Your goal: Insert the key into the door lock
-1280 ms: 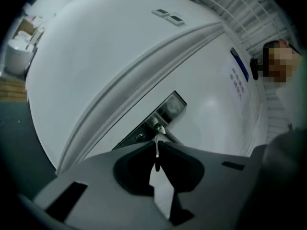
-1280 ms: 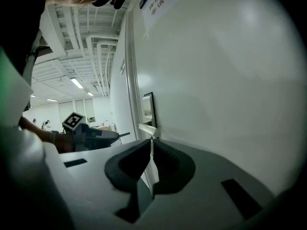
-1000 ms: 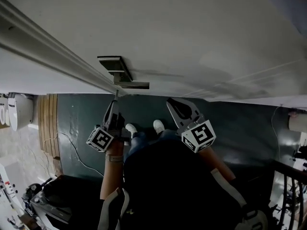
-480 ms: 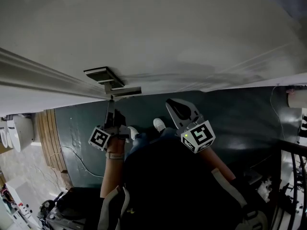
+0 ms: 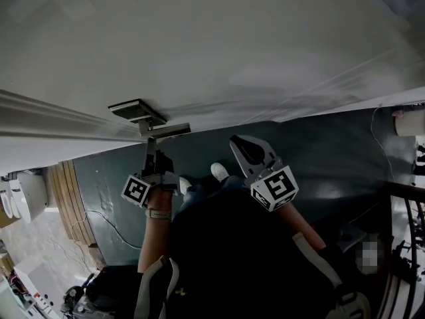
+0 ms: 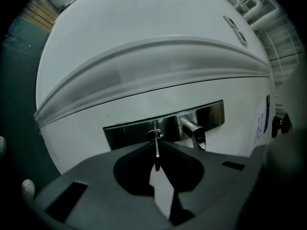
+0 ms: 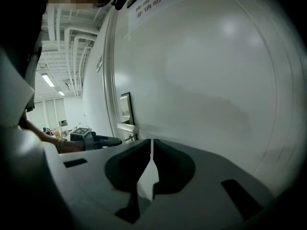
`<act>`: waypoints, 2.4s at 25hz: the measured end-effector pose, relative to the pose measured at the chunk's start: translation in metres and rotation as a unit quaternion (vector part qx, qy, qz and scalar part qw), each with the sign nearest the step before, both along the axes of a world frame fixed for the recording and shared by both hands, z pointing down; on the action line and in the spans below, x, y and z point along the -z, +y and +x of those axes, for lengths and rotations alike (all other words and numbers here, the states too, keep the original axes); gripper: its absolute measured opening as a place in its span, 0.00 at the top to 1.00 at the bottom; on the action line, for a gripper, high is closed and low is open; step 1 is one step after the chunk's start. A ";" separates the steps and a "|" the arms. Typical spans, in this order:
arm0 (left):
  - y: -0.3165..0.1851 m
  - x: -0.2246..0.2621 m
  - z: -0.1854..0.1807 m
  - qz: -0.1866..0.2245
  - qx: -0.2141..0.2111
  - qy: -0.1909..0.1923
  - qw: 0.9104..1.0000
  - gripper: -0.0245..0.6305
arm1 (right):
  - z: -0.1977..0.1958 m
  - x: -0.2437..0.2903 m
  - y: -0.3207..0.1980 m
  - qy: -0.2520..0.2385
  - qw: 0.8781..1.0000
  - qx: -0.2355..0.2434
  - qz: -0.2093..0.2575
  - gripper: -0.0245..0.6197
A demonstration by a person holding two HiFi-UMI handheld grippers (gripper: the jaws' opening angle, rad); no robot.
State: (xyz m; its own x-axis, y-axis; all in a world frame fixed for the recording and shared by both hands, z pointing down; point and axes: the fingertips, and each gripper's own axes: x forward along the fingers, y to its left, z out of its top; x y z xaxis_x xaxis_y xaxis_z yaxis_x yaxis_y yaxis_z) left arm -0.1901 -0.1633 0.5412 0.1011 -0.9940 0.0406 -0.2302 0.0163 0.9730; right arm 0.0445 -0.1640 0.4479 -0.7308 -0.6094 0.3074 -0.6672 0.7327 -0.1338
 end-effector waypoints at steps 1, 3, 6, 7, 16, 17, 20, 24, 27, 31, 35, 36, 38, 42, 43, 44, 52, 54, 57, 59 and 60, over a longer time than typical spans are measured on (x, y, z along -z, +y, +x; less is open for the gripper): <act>0.000 -0.001 0.000 -0.001 0.002 0.003 1.000 0.92 | 0.001 0.001 0.000 0.001 1.000 -0.001 0.000 0.92; 0.000 -0.001 0.000 -0.002 0.003 0.009 1.000 0.92 | 0.002 0.002 0.000 0.002 1.000 -0.003 0.001 0.92; 0.000 0.001 0.002 -0.001 -0.002 0.009 1.000 0.92 | 0.002 0.001 0.001 0.000 1.000 -0.004 0.002 0.92; 0.000 0.002 0.003 0.001 -0.004 0.008 1.000 0.92 | 0.002 0.001 0.002 0.000 1.000 -0.004 0.002 0.92; -0.003 0.005 -0.003 0.003 0.005 0.009 1.000 0.92 | -0.001 0.003 0.002 0.001 1.000 0.000 0.005 0.92; -0.004 0.006 -0.004 0.003 0.007 0.010 1.000 0.92 | -0.002 0.004 0.002 0.002 1.000 0.000 0.005 0.92; -0.004 0.006 -0.005 0.003 0.011 0.009 1.000 0.92 | -0.002 0.005 0.002 0.001 1.000 0.001 0.007 0.92; -0.004 0.004 -0.004 -0.002 0.020 0.017 1.000 0.92 | -0.003 0.006 0.001 0.003 1.000 0.001 0.009 0.92; -0.007 0.003 -0.004 -0.004 0.020 0.022 1.000 0.92 | -0.004 0.008 0.001 0.006 1.000 0.001 0.011 0.92; -0.009 0.004 -0.004 -0.006 0.020 0.024 0.999 0.92 | -0.007 0.009 0.002 0.005 1.000 0.002 0.013 0.92; -0.010 0.002 -0.004 -0.008 0.024 0.029 0.999 0.92 | -0.011 0.009 0.003 0.008 1.000 0.005 0.014 0.92; -0.010 0.002 -0.004 -0.008 0.024 0.030 0.999 0.92 | -0.011 0.009 0.003 0.008 1.000 0.004 0.015 0.92; -0.011 0.002 -0.003 -0.009 0.023 0.032 0.999 0.92 | -0.012 0.009 0.003 0.008 1.000 0.004 0.016 0.92; -0.020 0.000 -0.005 -0.013 0.020 0.033 0.999 0.92 | -0.015 0.011 0.003 0.008 1.000 0.003 0.017 0.92; -0.022 0.000 -0.005 -0.013 0.020 0.034 0.999 0.92 | -0.015 0.011 0.003 0.008 1.000 0.002 0.017 0.92; -0.025 0.000 -0.006 -0.013 0.020 0.035 0.999 0.92 | -0.016 0.011 0.003 0.009 1.000 0.002 0.017 0.92; -0.036 0.001 -0.006 -0.009 0.015 0.039 0.999 0.92 | -0.021 0.010 0.005 0.008 1.000 0.003 0.015 0.92; -0.036 0.000 -0.005 -0.008 0.010 0.042 0.999 0.92 | -0.022 0.009 0.005 0.008 1.000 0.003 0.014 0.92; -0.035 0.000 -0.005 -0.008 0.003 0.049 0.999 0.92 | -0.024 0.011 0.007 0.007 1.000 0.006 0.014 0.92; -0.035 -0.001 -0.006 -0.008 0.000 0.052 0.999 0.92 | -0.027 0.010 0.007 0.004 1.000 0.011 0.015 0.92; -0.036 -0.002 -0.006 -0.008 -0.001 0.055 0.998 0.92 | -0.028 0.010 0.008 0.004 1.000 0.013 0.015 0.92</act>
